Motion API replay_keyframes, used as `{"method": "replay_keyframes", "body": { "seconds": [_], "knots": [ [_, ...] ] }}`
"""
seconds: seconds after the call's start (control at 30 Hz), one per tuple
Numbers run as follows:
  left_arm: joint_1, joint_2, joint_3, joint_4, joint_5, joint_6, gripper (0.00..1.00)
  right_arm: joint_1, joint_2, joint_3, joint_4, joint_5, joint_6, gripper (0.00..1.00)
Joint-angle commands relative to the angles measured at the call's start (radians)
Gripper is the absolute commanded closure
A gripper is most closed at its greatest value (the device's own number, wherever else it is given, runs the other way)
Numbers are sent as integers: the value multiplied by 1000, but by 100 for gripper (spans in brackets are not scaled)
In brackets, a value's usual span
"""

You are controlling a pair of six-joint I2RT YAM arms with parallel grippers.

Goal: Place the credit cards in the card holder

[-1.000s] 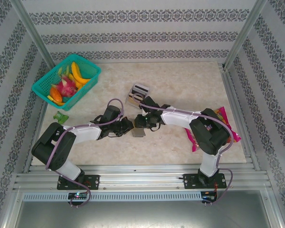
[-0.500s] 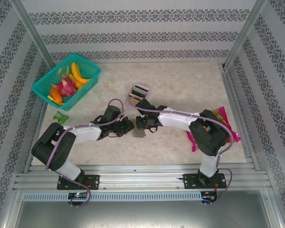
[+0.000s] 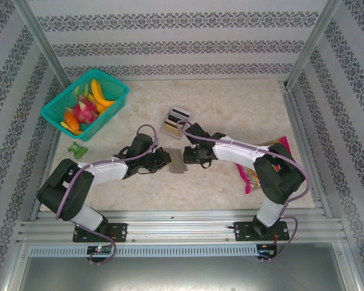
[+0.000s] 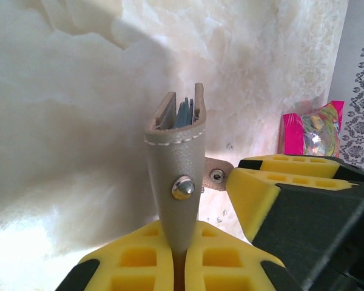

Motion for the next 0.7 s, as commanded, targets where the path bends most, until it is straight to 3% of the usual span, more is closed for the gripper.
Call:
{"method": "replay_keyframes", "body": {
  "seconds": [0.0,0.37,0.5,0.67],
  "knots": [
    [4,16,8,58,16,23,93,-18,9,-9,34,-82,16,67],
    [4,20,5,67,20,19,92,-27,41,-26,49,-103,20,73],
    [4,21,4,62,14,20,90,-32,31,-27,50,-106,18,89],
    [4,11,12,-10,-22,42,80,-43,-53,-46,57,-121,10,100]
  ]
}}
